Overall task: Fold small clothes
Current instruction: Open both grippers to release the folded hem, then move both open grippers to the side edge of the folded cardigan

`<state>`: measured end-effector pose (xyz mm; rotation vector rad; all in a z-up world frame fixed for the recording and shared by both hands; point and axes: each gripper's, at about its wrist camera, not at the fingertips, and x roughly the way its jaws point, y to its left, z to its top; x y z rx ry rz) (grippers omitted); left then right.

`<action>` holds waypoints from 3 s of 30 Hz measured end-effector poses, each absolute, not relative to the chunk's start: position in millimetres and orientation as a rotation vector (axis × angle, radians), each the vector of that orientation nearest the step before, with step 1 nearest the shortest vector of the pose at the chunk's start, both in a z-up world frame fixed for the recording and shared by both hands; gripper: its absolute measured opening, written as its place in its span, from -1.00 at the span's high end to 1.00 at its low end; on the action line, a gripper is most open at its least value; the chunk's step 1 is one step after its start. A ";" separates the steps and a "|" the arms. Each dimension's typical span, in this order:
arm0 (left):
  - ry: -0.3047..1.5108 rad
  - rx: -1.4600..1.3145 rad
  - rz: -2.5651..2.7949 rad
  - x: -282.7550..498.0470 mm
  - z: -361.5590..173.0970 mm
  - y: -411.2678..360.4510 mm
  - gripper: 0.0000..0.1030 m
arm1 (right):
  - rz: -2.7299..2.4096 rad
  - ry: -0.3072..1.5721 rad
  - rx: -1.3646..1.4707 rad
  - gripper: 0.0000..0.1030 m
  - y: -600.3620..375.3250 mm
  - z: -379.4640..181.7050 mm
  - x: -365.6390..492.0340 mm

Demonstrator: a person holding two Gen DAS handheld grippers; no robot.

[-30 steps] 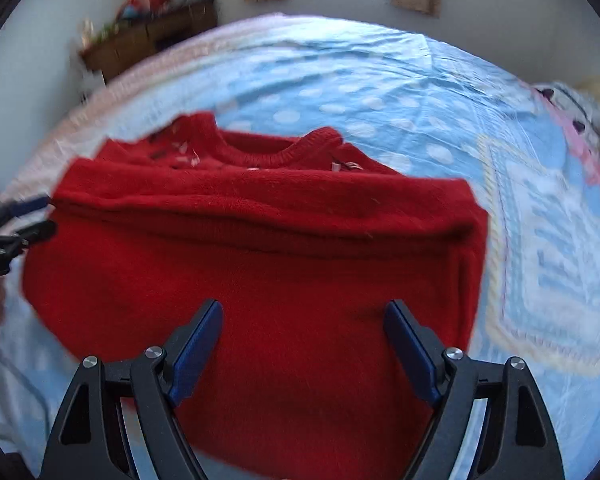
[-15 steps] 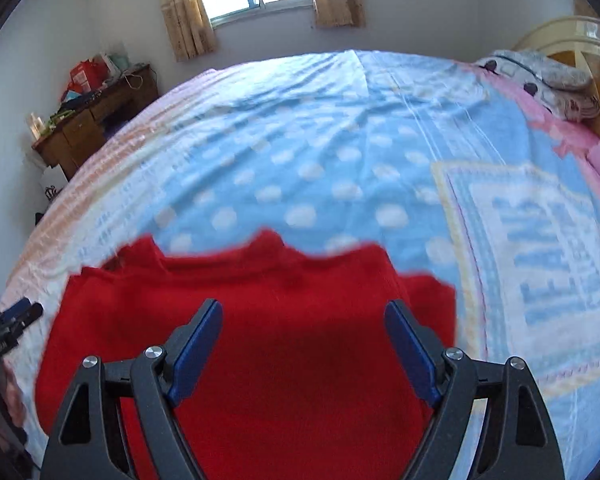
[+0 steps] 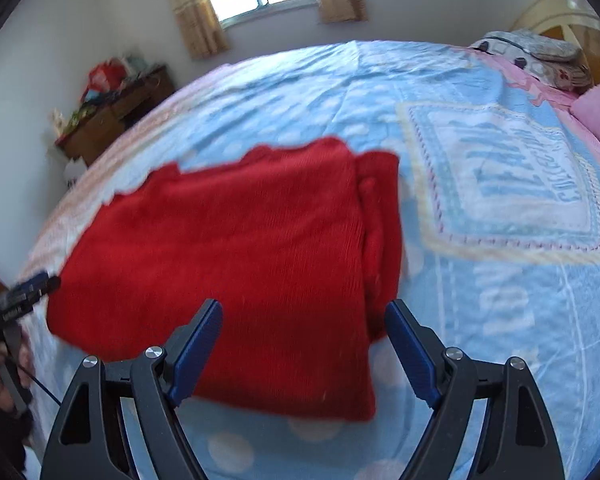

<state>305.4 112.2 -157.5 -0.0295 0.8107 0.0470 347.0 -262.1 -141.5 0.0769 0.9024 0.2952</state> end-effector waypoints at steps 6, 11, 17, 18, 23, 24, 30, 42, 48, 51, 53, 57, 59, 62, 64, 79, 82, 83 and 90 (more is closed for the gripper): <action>0.821 -0.027 0.096 324.3 -169.1 113.7 -1.00 | 0.202 0.941 0.071 -0.61 -269.3 -165.0 354.2; 0.845 -0.151 0.059 325.8 -174.6 129.9 -1.00 | 0.167 0.923 0.032 -0.61 -266.9 -164.9 347.2; 0.854 -0.200 0.024 324.4 -179.9 133.0 -1.00 | 0.179 0.788 0.075 -0.43 -267.3 -126.7 352.3; 0.853 -0.213 0.017 324.0 -180.4 134.7 -1.00 | 0.185 0.787 0.106 -0.20 -271.4 -122.1 361.2; 0.823 -0.198 0.028 318.6 -180.7 130.5 -1.00 | 0.185 0.857 0.209 0.03 -282.2 -129.4 419.2; 0.820 -0.199 0.028 318.1 -180.7 130.8 -1.00 | 0.184 0.873 0.206 0.08 -281.6 -134.4 428.6; 0.815 -0.212 0.021 318.9 -181.1 134.4 -1.00 | 0.159 0.894 0.167 0.67 -273.9 -146.7 450.0; 0.813 -0.201 0.030 320.4 -182.0 131.9 -1.00 | 0.078 0.861 0.089 0.49 -273.5 -144.6 439.6; 0.811 -0.198 0.031 319.9 -182.4 131.1 -1.00 | 0.184 0.785 0.147 -0.11 -249.7 -110.9 394.7; 0.811 -0.200 0.030 319.9 -182.4 131.3 -1.00 | 0.300 0.785 0.089 -0.11 -208.8 -107.9 368.8; 0.810 -0.202 0.029 319.1 -182.5 131.6 -1.00 | 0.380 0.801 0.050 -0.11 -180.4 -114.0 354.3; 0.805 -0.206 0.026 316.0 -182.5 131.7 -1.00 | 0.458 0.853 -0.030 -0.11 -132.9 -142.8 337.0; 0.805 -0.207 0.026 314.8 -182.1 131.9 -1.00 | 0.435 0.843 -0.063 -0.12 -124.0 -154.8 330.2; 0.801 -0.205 0.025 312.5 -181.3 130.7 -1.00 | 0.421 0.821 -0.136 -0.17 -115.8 -160.9 319.6; 0.807 -0.208 0.023 311.5 -181.2 131.1 -1.00 | 0.421 0.825 -0.166 -0.19 -113.1 -164.2 315.0; 0.832 -0.325 0.009 303.7 -174.2 183.1 -1.00 | 0.534 0.655 -0.343 -0.19 -75.7 -138.9 257.9; 0.830 -0.353 -0.011 309.7 -172.2 189.0 -1.00 | 0.558 0.637 -0.409 -0.19 -52.9 -144.8 249.6; 0.827 -0.359 -0.020 311.7 -171.2 189.4 -1.00 | 0.568 0.628 -0.431 -0.19 -45.6 -146.9 247.2; 0.828 -0.432 -0.152 339.4 -166.7 180.7 -1.00 | 0.613 0.566 -0.572 -0.19 1.7 -160.5 235.0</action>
